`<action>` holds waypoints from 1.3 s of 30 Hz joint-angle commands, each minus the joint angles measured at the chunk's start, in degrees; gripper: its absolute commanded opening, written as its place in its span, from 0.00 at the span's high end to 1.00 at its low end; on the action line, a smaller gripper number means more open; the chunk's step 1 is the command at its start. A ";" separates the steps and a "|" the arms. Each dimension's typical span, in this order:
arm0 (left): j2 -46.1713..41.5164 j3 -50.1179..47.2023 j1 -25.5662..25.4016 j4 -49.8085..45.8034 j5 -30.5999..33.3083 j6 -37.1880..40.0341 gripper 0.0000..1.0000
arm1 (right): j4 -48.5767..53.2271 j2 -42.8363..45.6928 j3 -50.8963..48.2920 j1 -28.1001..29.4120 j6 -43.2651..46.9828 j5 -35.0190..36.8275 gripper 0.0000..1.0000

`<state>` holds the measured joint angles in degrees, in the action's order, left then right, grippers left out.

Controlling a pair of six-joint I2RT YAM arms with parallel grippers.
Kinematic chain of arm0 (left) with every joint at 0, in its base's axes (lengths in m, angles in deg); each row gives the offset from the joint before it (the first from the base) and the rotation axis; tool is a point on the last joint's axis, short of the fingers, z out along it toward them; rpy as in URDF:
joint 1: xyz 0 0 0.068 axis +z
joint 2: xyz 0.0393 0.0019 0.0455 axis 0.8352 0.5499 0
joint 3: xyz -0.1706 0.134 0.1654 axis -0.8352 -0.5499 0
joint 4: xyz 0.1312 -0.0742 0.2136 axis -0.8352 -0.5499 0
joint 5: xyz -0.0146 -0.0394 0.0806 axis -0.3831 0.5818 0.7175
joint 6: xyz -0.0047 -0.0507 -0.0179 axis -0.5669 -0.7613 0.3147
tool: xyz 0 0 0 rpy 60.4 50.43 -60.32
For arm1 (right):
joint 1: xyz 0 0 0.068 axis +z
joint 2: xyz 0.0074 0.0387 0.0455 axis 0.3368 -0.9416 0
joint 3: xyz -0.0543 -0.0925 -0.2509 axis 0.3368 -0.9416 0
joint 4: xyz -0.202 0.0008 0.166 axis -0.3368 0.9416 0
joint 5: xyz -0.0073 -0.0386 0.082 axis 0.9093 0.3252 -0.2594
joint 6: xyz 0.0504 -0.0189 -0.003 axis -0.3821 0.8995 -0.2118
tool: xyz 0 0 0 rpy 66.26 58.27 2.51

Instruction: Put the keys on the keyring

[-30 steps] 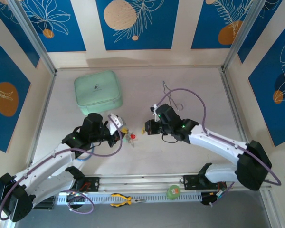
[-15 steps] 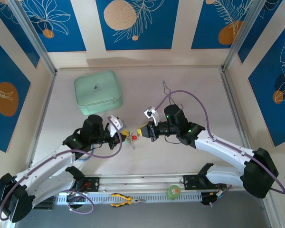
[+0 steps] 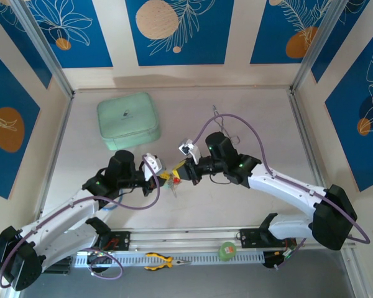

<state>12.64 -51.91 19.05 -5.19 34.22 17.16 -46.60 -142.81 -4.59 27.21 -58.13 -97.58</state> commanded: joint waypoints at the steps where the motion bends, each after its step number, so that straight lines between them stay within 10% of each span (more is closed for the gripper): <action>1: 0.36 0.78 -0.67 0.67 -2.49 1.61 1.00 | 2.58 -0.73 2.45 0.80 3.42 1.48 1.00; 39: -0.44 0.69 -0.65 1.27 -1.40 0.35 1.00 | 7.19 -4.57 4.69 2.11 1.18 10.58 1.00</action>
<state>13.60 -51.47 18.94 -6.06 34.68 17.14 -39.65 -147.13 -0.83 29.90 -55.16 -89.04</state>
